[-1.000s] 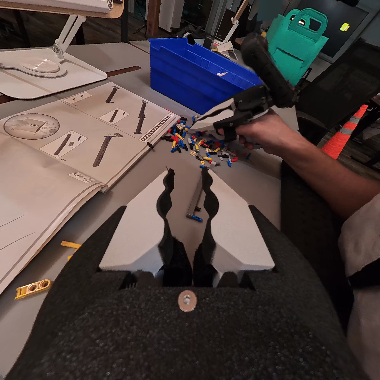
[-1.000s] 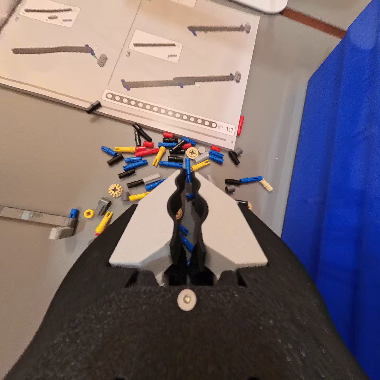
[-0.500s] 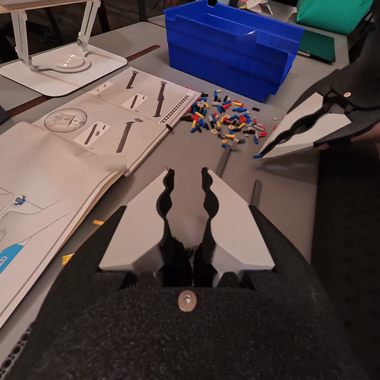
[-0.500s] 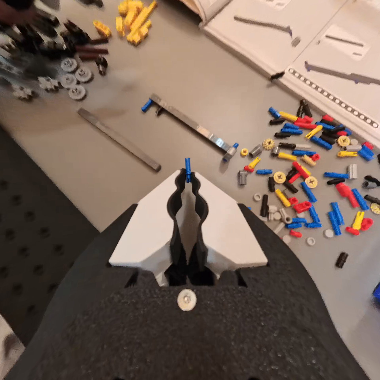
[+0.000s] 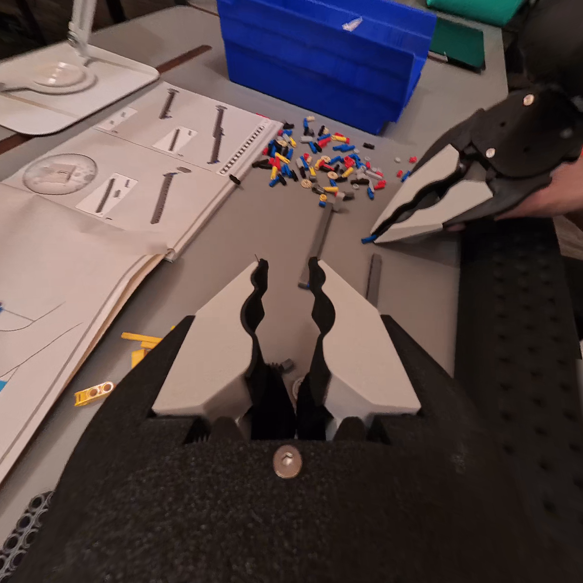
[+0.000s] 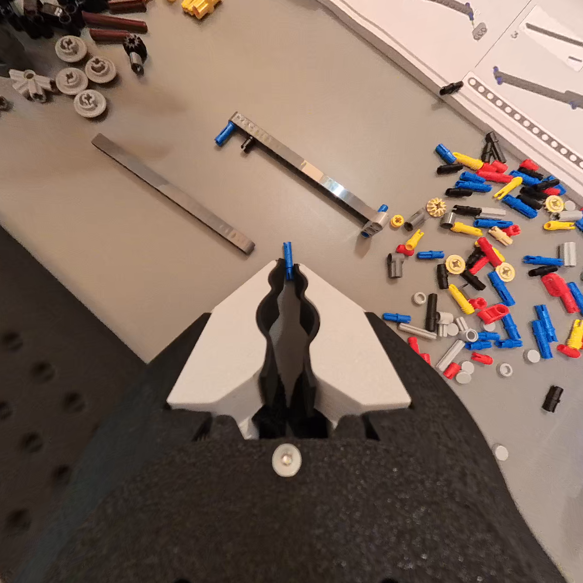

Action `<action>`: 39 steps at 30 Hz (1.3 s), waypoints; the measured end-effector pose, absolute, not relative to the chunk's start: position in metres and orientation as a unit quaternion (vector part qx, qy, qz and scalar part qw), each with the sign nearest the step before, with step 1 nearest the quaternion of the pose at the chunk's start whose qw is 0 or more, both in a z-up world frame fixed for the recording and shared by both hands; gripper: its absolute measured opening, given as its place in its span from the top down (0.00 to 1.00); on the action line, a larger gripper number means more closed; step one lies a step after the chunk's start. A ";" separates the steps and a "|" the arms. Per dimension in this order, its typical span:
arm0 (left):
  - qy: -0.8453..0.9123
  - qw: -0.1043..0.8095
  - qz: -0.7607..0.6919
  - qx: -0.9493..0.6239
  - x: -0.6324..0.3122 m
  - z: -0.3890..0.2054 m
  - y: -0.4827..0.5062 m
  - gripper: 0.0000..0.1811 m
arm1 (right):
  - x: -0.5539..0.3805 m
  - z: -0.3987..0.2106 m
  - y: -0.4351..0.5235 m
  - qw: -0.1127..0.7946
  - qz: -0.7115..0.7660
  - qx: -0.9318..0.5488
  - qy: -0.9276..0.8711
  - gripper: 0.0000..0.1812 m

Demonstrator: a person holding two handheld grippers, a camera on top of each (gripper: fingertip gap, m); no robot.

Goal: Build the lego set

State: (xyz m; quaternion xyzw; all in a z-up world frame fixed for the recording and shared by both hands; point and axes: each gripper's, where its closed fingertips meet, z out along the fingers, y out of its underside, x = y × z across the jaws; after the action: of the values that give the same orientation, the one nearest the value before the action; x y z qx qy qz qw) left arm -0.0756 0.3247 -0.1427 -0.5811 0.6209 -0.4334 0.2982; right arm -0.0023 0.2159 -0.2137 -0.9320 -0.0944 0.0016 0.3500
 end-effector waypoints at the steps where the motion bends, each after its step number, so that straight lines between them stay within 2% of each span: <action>1: 0.634 0.293 -0.427 -0.575 -0.077 -0.146 0.321 0.86 | -0.002 -0.214 0.216 0.351 0.007 -0.932 -0.090 0.97; 4: 0.676 0.275 -0.422 -0.539 -0.083 -0.149 0.303 0.86 | 0.000 -0.211 0.218 0.356 0.017 -0.931 -0.083 0.91; 8: 0.721 0.204 -0.424 -0.509 -0.107 -0.155 0.272 0.84 | -0.004 -0.190 0.223 0.401 0.035 -0.910 -0.101 0.86; 16: 0.786 0.190 -0.329 -0.488 -0.110 -0.195 0.249 0.84 | -0.039 -0.183 0.223 0.390 0.109 -0.881 -0.244 0.80; 20: 0.802 0.188 -0.295 -0.483 -0.100 -0.206 0.244 0.85 | -0.026 -0.191 0.226 0.363 0.069 -0.885 -0.283 0.76; 27: 0.817 0.181 -0.248 -0.488 -0.093 -0.214 0.247 0.89 | 0.023 -0.180 0.257 0.366 0.014 -0.885 -0.286 0.78; 33: 0.826 0.170 -0.232 -0.485 -0.093 -0.215 0.248 0.96 | 0.026 -0.186 0.272 0.346 0.033 -0.869 -0.353 0.85; 39: 0.800 0.170 -0.224 -0.530 -0.093 -0.215 0.259 0.96 | 0.010 -0.204 0.277 0.291 0.088 -0.859 -0.412 0.87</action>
State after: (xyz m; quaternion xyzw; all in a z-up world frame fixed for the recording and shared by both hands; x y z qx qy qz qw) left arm -0.0930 0.2590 -0.2150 -0.5300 0.8001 -0.2239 0.1699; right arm 0.0097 0.2772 -0.2038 -0.8591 -0.4116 0.0876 0.2913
